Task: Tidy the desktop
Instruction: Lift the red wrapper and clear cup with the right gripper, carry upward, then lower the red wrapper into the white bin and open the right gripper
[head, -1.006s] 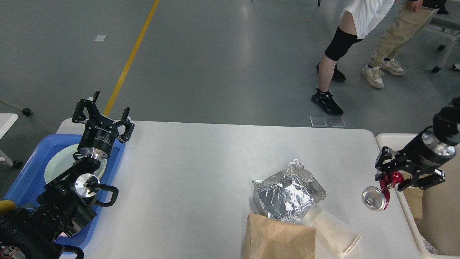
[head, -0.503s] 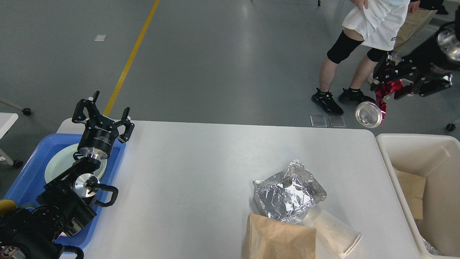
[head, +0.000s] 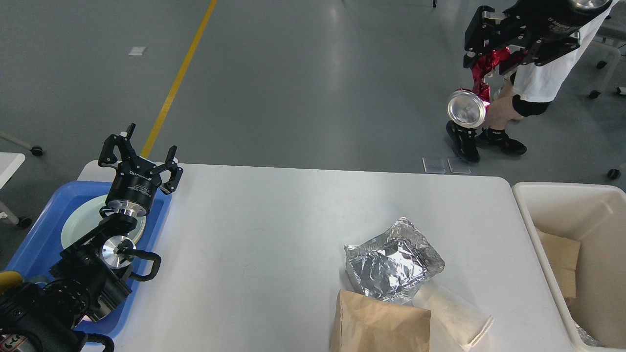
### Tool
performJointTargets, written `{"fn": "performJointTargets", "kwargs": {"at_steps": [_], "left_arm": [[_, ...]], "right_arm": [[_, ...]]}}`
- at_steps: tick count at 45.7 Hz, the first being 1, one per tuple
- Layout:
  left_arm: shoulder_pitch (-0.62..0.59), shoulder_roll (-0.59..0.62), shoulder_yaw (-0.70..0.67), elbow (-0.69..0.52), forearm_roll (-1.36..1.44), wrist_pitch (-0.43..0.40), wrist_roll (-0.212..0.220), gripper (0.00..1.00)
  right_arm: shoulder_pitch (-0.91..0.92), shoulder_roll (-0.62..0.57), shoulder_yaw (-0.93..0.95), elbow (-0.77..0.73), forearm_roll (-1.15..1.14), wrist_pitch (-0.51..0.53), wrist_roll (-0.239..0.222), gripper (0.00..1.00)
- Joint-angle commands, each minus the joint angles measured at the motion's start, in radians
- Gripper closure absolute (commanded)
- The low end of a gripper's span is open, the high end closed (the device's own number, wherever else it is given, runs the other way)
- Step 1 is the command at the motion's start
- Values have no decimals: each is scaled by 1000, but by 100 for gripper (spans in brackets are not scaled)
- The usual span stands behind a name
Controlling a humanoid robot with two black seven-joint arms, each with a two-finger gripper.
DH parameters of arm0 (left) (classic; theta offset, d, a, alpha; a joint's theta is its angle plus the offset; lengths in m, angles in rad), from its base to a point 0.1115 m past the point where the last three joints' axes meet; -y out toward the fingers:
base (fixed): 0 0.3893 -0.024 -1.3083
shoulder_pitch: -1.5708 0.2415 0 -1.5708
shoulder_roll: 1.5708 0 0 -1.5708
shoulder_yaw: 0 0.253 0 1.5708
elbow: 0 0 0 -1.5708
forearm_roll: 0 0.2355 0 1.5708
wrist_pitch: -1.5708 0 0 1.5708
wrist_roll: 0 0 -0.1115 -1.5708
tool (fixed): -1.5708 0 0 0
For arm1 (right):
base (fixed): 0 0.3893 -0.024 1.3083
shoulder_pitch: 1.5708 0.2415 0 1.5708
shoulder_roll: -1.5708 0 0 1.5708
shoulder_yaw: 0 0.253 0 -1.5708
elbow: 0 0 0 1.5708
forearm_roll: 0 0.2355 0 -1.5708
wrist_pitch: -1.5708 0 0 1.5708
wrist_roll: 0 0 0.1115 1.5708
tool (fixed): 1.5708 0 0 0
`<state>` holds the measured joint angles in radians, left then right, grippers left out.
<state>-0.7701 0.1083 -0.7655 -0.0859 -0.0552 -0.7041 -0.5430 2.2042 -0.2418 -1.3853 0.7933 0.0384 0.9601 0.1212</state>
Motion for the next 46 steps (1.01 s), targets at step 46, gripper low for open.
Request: {"fn": "performJointTargets", "kwargs": {"at_steps": [46], "left_arm": [[0,-1,0,0,0,0,0,4]], "right_arm": [[-689,-488,57,-247,-178,-44,1,100]]}}
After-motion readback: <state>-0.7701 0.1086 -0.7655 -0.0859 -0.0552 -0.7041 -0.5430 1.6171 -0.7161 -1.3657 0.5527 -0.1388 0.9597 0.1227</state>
